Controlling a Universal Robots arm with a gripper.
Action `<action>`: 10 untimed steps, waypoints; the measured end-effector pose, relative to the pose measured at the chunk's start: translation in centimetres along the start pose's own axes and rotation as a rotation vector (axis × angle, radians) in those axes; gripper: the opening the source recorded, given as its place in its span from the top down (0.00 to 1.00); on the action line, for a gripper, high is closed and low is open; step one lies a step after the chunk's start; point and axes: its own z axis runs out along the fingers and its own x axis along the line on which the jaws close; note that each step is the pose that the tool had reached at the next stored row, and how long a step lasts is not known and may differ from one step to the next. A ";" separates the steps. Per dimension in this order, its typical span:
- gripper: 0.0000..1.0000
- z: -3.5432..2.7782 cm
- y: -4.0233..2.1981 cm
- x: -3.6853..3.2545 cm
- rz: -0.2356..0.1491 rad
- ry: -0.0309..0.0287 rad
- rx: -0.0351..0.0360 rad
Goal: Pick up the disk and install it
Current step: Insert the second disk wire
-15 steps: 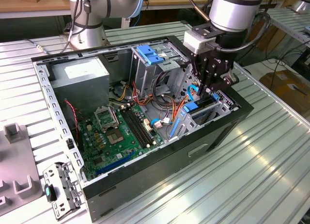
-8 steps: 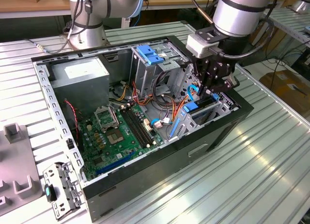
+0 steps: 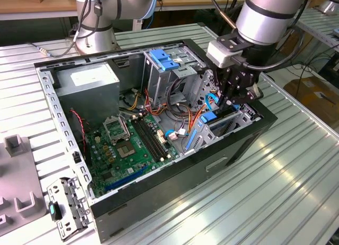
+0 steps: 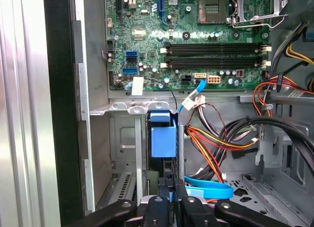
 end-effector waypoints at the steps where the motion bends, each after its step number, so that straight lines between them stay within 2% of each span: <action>1: 0.84 0.06 0.00 0.00 0.000 -0.0005 0.0000; 10: 0.84 0.25 0.02 -0.21 0.000 -0.0021 -0.0001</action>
